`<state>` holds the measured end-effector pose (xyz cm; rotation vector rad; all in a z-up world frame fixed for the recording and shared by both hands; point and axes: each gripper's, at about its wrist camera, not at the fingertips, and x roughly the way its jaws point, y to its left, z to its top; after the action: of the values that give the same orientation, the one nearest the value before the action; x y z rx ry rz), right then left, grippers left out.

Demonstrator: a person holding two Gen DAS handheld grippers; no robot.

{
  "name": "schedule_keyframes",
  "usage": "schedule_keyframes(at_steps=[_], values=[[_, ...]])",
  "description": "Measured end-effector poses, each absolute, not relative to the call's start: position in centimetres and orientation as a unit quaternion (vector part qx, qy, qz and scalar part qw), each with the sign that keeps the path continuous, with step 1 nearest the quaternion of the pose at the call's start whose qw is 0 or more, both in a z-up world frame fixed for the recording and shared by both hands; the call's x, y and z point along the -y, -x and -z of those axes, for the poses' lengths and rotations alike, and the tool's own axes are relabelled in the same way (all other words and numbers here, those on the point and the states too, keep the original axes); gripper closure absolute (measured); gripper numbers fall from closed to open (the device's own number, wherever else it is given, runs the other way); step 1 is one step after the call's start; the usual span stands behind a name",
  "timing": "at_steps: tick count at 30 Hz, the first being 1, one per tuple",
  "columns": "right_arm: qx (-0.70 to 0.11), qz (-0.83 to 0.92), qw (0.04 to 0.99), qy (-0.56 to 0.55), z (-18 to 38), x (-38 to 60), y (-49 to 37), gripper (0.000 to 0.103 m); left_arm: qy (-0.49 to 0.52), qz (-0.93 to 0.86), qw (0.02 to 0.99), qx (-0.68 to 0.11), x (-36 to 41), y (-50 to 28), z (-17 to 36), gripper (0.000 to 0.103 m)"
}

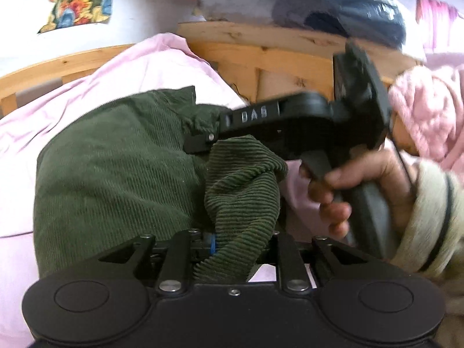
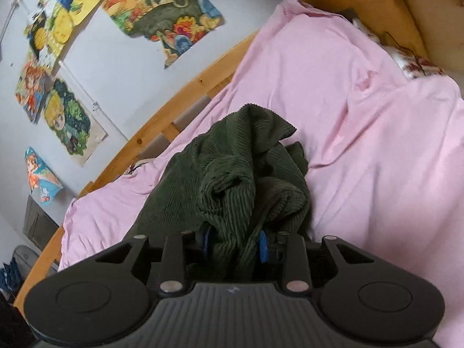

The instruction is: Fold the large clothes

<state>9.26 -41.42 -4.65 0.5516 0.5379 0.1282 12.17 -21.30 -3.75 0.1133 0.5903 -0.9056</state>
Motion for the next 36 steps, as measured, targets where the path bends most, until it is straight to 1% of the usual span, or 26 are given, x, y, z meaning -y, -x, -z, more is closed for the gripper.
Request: schedule_keyframes(at_steps=[1,3,5,7,9,11,12,13,14,15,17,19,21,23,27,28,32,34,36], values=[[-0.262,-0.063,0.928,-0.257,4.5,41.1,-9.3,0.064,-0.043,0.432,0.856,-0.283,20.9,-12.3,3.4,0.076],[-0.263,-0.063,0.931,-0.247,4.4,41.0,-9.5,0.062,-0.022,0.431,0.853,-0.293,19.8,-12.3,2.8,0.064],[-0.265,-0.058,0.930,-0.248,4.5,41.0,-9.6,0.061,0.010,0.435,0.850,-0.298,18.5,-11.9,2.4,0.042],[-0.268,-0.054,0.928,-0.254,4.6,41.3,-9.7,0.056,0.038,0.436,0.849,-0.295,17.2,-11.1,2.0,0.033],[-0.269,-0.049,0.927,-0.256,4.6,41.5,-9.7,0.051,0.061,0.424,0.855,-0.291,15.9,-10.8,1.6,0.029],[-0.266,-0.040,0.930,-0.249,4.3,41.3,-9.4,0.045,0.088,0.402,0.864,-0.290,14.4,-10.6,1.3,0.019],[-0.262,-0.033,0.934,-0.241,3.9,41.1,-9.2,0.039,0.106,0.384,0.870,-0.292,13.6,-10.8,1.2,0.017],[-0.257,-0.022,0.939,-0.229,3.5,40.8,-9.0,0.029,0.120,0.366,0.875,-0.293,12.6,-11.1,1.1,0.013],[-0.249,-0.010,0.945,-0.212,3.1,40.4,-8.7,0.025,0.135,0.334,0.884,-0.297,11.8,-11.5,1.1,0.009],[-0.235,0.002,0.953,-0.194,2.6,40.0,-8.3,0.018,0.143,0.303,0.893,-0.301,11.3,-12.0,1.2,0.007],[-0.200,0.029,0.967,-0.153,1.8,38.8,-7.6,0.013,0.152,0.244,0.905,-0.312,10.3,-13.0,1.7,0.006],[-0.168,0.053,0.978,-0.117,1.3,37.2,-7.0,0.005,0.160,0.220,0.906,-0.324,9.6,-14.0,2.4,0.006],[-0.135,0.059,0.986,-0.081,0.8,35.4,-6.4,0.001,0.166,0.210,0.903,-0.335,9.2,-14.9,3.4,0.006],[-0.121,0.058,0.990,-0.040,0.6,33.6,-6.2,0.000,0.160,0.202,0.898,-0.356,9.3,-15.6,4.6,0.006],[-0.163,0.094,0.980,0.066,2.3,30.6,-7.8,0.000,0.161,0.215,0.895,-0.357,9.4,-15.8,5.8,0.003],[-0.179,0.106,0.975,0.080,3.1,30.4,-8.4,0.000,0.164,0.218,0.892,-0.361,9.5,-16.0,6.1,0.001],[-0.233,0.140,0.958,0.094,5.8,30.5,-10.6,0.000,0.205,0.240,0.862,-0.398,9.8,-17.6,8.2,0.001],[-0.243,0.152,0.951,0.119,7.0,30.0,-11.3,0.001,0.210,0.248,0.856,-0.402,10.2,-18.2,8.9,0.001],[-0.235,0.157,0.950,0.130,8.8,29.9,-11.4,0.001,0.187,0.254,0.862,-0.398,11.1,-18.2,9.1,0.001]])
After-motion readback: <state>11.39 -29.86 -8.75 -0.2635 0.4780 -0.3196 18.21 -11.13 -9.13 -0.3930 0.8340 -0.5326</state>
